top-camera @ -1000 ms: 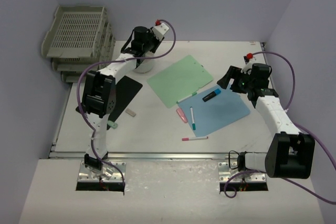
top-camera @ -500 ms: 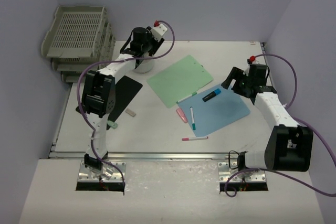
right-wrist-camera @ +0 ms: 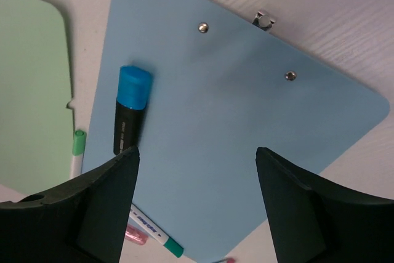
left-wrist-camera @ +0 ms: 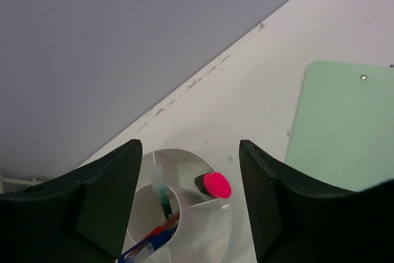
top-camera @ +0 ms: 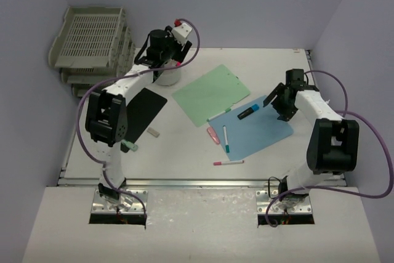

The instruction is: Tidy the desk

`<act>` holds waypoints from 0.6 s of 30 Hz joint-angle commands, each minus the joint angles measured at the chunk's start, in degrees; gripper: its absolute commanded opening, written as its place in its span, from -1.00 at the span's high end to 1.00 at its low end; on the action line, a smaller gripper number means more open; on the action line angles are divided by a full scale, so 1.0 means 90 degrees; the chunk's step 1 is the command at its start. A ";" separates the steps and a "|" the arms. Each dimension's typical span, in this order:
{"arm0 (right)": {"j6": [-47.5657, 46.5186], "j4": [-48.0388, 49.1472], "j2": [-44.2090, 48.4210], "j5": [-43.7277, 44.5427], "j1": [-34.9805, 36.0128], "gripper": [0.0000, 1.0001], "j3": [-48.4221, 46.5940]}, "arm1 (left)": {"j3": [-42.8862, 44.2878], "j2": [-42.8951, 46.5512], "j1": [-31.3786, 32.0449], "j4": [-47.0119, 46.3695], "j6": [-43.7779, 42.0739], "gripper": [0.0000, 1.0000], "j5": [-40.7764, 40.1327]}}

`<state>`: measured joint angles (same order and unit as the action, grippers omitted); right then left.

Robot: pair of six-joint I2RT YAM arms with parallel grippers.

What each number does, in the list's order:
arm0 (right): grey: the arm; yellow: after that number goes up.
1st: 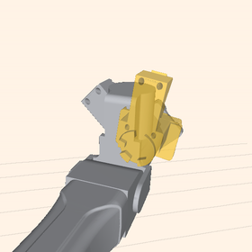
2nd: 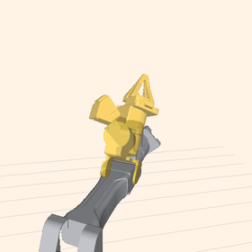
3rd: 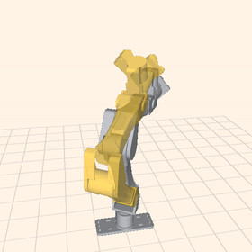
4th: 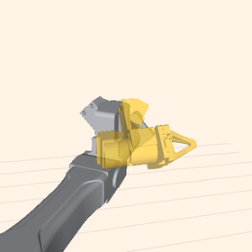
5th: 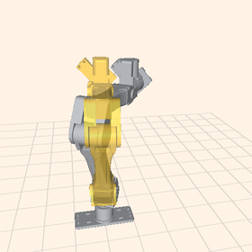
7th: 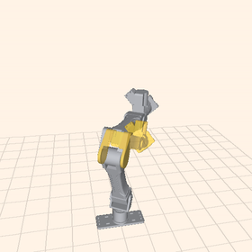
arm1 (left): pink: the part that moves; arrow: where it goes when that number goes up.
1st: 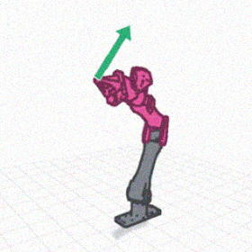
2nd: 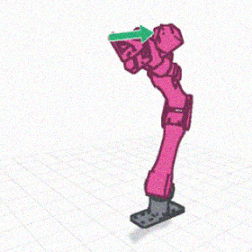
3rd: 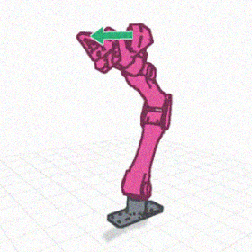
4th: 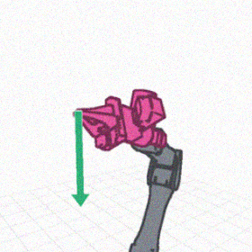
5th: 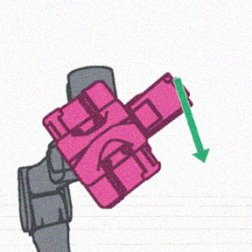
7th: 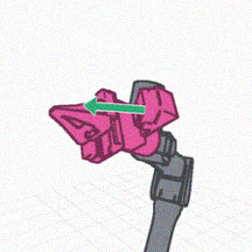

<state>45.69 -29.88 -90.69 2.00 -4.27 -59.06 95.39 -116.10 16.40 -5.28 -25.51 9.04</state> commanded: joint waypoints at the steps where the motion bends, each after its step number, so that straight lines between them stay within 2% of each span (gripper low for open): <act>1: 0.1010 -0.0706 -0.0628 0.0299 0.0008 -0.41 -0.0690 | -0.0979 0.1513 0.0273 -0.0678 -0.0105 -0.27 0.0238; 5: 0.1243 -0.0809 -0.1047 0.0326 0.0106 -0.38 -0.0979 | -0.1580 0.2113 0.0336 -0.0772 -0.0263 -0.29 0.0344; 11: 0.1524 -0.0830 -0.1581 0.0501 0.0416 -0.45 -0.1641 | -0.2549 0.2822 0.0336 -0.1024 -0.0583 -0.30 0.0412; 18: 0.1554 -0.0724 -0.2076 0.0735 0.0794 -0.47 -0.2040 | -0.2980 0.3173 0.0336 -0.1074 -0.0621 -0.33 0.0460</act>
<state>57.38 -36.16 -106.99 5.18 0.97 -74.77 70.61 -91.11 19.64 -12.11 -30.06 12.01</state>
